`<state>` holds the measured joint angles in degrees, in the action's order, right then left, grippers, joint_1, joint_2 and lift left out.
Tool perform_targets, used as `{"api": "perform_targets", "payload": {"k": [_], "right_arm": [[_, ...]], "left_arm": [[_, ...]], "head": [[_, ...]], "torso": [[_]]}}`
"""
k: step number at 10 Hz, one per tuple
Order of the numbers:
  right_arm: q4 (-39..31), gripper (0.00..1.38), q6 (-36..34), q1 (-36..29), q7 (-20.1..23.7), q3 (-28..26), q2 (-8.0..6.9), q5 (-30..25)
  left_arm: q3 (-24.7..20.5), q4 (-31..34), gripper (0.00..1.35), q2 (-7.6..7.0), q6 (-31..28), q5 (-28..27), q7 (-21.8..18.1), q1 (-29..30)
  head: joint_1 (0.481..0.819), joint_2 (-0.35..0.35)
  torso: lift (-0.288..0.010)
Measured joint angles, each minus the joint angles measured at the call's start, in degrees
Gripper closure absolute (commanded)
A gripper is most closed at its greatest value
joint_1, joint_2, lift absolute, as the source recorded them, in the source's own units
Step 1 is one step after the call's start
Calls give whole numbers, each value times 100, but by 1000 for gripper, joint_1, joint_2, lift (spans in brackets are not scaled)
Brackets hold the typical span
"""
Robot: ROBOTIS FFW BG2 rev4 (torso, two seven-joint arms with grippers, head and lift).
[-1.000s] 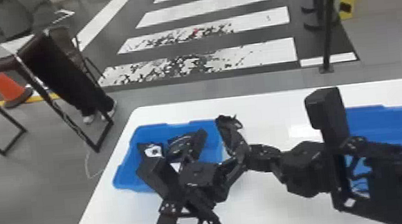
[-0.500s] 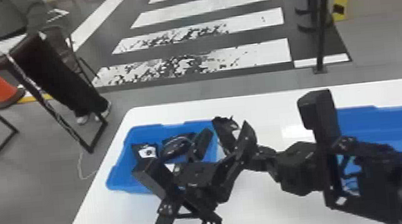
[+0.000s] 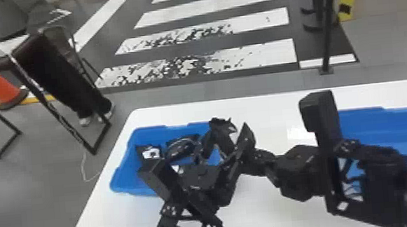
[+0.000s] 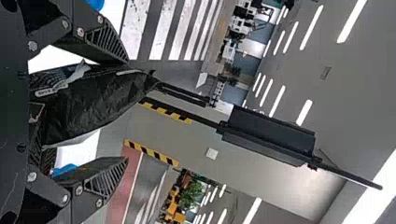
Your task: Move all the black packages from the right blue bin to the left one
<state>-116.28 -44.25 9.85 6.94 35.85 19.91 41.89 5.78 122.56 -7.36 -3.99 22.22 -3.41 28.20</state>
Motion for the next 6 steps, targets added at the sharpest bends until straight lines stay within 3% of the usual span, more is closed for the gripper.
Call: {"api": "perform_targets", "payload": {"k": [6], "right_arm": [[72, 1124, 183, 15, 2, 5, 12, 50]], "left_arm": [[-107, 14, 1213, 25, 74, -212, 25, 18]], "head": [[695, 350]], "torso": [[-132]]}}
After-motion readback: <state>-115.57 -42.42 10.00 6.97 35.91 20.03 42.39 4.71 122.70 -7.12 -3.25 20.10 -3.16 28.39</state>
